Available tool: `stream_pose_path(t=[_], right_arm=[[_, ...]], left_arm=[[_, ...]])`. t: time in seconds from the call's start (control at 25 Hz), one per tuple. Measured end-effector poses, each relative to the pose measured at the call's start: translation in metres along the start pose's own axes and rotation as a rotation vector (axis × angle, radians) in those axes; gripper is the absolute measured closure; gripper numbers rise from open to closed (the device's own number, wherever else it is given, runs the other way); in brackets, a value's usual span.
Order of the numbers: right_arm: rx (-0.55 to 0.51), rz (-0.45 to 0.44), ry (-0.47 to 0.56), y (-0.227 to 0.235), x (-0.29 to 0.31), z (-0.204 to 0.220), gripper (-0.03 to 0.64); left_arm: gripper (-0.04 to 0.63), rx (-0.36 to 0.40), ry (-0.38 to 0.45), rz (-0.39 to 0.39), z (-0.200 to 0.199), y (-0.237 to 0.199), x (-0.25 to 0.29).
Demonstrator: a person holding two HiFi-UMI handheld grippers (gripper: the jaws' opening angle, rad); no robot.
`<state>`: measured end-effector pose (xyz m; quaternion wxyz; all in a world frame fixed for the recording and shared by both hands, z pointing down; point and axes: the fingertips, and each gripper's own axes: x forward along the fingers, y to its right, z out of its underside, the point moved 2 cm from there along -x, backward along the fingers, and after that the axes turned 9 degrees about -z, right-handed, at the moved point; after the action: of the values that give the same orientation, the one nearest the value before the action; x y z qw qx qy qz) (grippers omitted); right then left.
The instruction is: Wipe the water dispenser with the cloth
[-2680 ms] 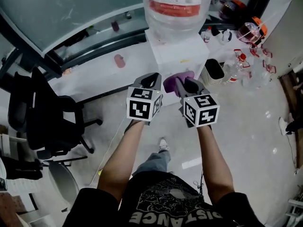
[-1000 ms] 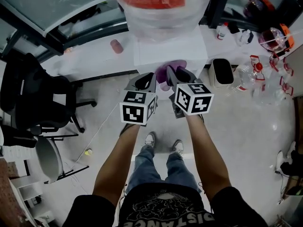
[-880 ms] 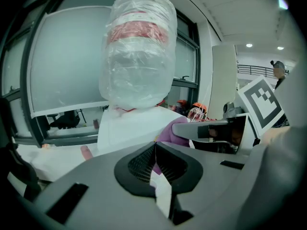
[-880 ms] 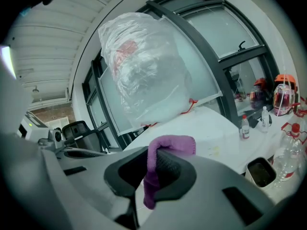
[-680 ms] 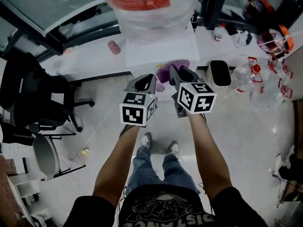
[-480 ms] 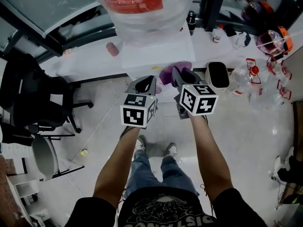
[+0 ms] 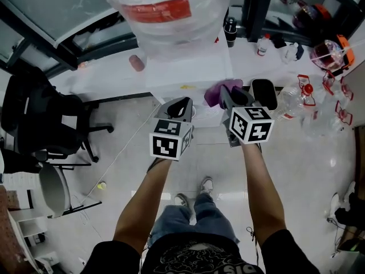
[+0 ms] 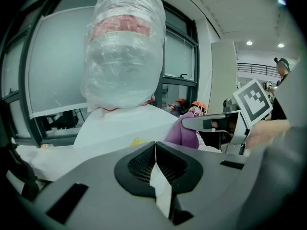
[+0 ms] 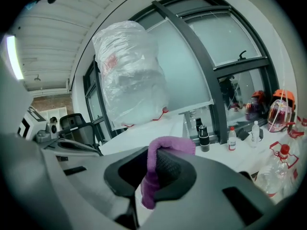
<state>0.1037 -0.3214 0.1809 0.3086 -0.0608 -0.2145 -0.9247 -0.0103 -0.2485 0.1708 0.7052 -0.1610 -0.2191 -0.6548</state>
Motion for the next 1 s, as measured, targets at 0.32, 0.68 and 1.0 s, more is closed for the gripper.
stream_pose_path(t=[0.32, 0.68, 1.0], right_arm=[[-0.025, 0.037, 0.019, 0.011, -0.003, 0.005, 0.584], [-0.070, 0.067, 0.043, 0.022, 0.003, 0.038, 0.584], [-0.114, 0.093, 0.096, 0.036, 0.007, 0.064, 0.584]], left_arm=[[0.569, -0.003, -0.001, 0.016, 0.020, -0.001, 0.005], [0.569, 0.006, 0.015, 0.056, 0.066, 0.001, 0.025], [0.569, 0.039, 0.063, 0.098, 0.100, 0.008, 0.052]])
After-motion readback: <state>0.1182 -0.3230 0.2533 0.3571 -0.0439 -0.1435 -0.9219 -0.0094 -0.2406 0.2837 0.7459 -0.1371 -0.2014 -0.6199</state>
